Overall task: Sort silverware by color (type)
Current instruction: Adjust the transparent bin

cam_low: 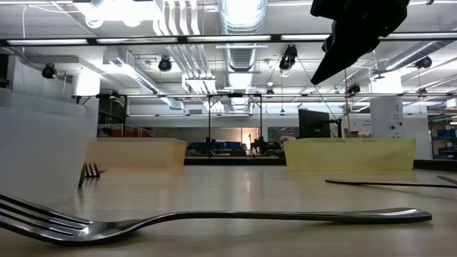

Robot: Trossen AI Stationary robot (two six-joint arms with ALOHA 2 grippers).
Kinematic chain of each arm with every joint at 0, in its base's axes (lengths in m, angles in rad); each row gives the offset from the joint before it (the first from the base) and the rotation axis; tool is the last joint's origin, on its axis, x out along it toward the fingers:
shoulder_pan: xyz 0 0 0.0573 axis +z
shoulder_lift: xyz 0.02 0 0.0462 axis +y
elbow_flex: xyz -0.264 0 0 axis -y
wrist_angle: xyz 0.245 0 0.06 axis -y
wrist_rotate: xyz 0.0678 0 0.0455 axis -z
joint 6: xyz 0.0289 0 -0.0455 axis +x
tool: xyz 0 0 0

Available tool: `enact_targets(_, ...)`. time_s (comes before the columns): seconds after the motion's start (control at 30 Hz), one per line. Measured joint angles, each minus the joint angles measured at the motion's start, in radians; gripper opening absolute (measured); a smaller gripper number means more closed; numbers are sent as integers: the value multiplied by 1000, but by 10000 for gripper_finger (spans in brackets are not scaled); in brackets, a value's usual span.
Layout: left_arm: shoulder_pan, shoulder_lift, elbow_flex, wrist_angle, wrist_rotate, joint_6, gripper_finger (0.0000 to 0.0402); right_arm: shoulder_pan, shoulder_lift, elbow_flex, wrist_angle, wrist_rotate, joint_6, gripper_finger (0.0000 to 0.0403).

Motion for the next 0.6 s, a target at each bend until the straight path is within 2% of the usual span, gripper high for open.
enact_targets(0.1, 10, -1, 0, 2, 3, -13, 14, 0, 0, 0, 0, 0, 0, 137)
enact_targets(0.27, 22, -9, -2, -30, -2, -75, 5, 0, 0, 0, 0, 0, 0, 137)
enact_targets(0.6, 25, -42, -2, 5, -30, -361, 0, 0, 0, 0, 0, 0, 0, 137)
